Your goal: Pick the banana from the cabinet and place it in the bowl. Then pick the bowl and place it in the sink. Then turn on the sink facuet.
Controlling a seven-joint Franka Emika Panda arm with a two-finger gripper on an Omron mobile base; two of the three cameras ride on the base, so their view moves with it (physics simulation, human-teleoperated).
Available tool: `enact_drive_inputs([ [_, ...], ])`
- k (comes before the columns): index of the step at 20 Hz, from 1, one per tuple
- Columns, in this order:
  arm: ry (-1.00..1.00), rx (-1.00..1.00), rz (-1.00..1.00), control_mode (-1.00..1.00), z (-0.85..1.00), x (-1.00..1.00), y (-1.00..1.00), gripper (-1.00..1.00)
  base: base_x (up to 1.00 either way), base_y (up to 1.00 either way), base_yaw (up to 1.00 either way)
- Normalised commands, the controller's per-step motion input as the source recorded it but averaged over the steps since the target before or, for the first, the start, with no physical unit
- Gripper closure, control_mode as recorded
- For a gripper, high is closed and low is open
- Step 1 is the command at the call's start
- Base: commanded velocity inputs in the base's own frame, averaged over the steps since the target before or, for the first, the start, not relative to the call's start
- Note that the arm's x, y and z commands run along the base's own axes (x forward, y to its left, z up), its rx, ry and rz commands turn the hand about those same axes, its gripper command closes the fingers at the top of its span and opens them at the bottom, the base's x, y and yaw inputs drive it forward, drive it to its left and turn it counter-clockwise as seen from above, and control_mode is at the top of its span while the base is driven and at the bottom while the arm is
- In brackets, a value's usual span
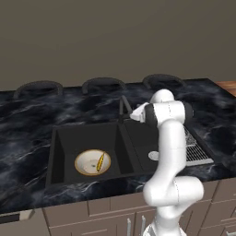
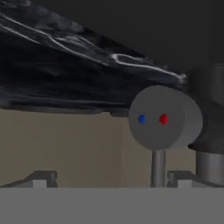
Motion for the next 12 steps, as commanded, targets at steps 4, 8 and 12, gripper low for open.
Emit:
enact_drive_inputs([
  [4, 0.09, 0.0, 0.04, -1.0, -0.36, 0.78, 0.0, -1.0, 0.0, 0.0, 0.0],
  [8, 0.07, 0.0, 0.07, -1.0, -0.41, 0.57, 0.0, -1.0, 0.0, 0.0, 0.0],
  [12, 0.03, 0.0, 0.05, -1.0, -0.25, 0.26, 0.0, -1.0, 0.0, 0.0, 0.0],
])
